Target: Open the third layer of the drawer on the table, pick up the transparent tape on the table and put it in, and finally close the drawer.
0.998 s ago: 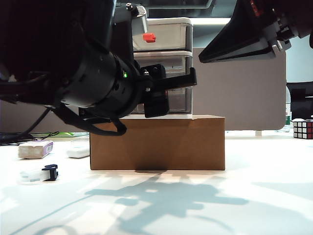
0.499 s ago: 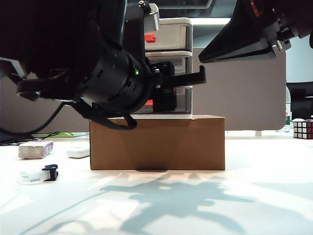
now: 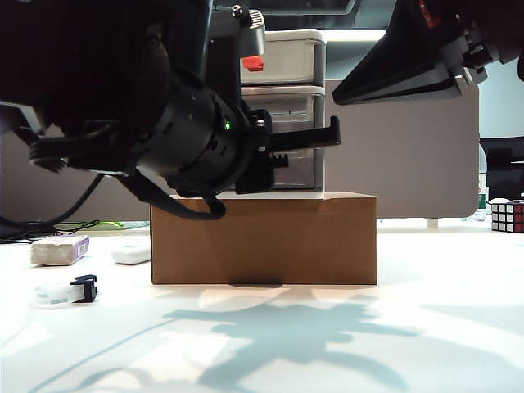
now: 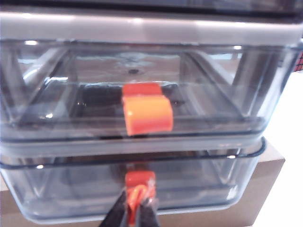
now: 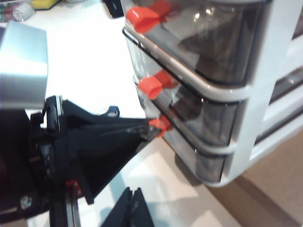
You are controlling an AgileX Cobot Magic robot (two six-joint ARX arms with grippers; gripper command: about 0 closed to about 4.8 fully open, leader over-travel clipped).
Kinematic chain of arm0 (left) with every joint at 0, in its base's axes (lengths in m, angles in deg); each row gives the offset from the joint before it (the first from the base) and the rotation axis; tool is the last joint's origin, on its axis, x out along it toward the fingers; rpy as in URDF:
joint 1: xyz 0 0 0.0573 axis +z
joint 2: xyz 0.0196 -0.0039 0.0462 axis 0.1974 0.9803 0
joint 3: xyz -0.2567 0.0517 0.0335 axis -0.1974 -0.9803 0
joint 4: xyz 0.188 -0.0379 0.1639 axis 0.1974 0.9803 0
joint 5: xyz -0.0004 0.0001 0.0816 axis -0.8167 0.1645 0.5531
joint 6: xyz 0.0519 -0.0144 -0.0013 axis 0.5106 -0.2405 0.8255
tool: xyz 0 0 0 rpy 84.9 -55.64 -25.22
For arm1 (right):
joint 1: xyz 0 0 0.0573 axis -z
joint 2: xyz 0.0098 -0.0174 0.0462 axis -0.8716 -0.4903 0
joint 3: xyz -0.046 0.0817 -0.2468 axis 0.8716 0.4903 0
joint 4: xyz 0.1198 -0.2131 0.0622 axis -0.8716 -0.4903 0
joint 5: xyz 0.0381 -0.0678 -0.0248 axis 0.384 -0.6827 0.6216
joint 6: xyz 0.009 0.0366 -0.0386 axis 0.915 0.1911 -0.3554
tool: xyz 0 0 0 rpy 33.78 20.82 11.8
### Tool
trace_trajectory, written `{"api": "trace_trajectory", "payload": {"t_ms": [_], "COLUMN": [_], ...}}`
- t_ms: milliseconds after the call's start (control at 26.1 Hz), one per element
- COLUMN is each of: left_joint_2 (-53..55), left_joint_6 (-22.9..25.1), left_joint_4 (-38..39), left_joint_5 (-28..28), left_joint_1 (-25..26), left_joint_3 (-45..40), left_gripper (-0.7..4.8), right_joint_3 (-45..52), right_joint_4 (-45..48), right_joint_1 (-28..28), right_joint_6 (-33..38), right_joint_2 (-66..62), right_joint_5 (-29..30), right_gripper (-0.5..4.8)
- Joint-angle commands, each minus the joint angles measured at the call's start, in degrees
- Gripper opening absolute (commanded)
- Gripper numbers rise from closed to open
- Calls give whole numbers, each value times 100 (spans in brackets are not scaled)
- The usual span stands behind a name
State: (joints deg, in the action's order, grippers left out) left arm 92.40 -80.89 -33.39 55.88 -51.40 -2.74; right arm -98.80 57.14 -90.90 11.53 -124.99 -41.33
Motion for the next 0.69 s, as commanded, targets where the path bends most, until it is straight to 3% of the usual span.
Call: {"api": "trace_trajectory", "payload": {"t_ms": [38, 576, 691], "left_joint_2": [0, -2, -2], "left_joint_6": [-120, -238, -195], "left_joint_4": [15, 129, 125], "left_joint_5": [-35, -11, 398], "left_joint_1": [0, -144, -354], "left_joint_3": [7, -11, -13], "left_gripper": [-6, -6, -6], "right_joint_3": [-28, -1086, -1134], "right_joint_4": [675, 1182, 1220], "right_joint_1": [-37, -33, -31], "right_joint_6": [7, 125, 125], "right_joint_2": [-225, -1676, -1773], "right_joint_5": [168, 240, 120], "right_gripper": [-5, -5, -5]}}
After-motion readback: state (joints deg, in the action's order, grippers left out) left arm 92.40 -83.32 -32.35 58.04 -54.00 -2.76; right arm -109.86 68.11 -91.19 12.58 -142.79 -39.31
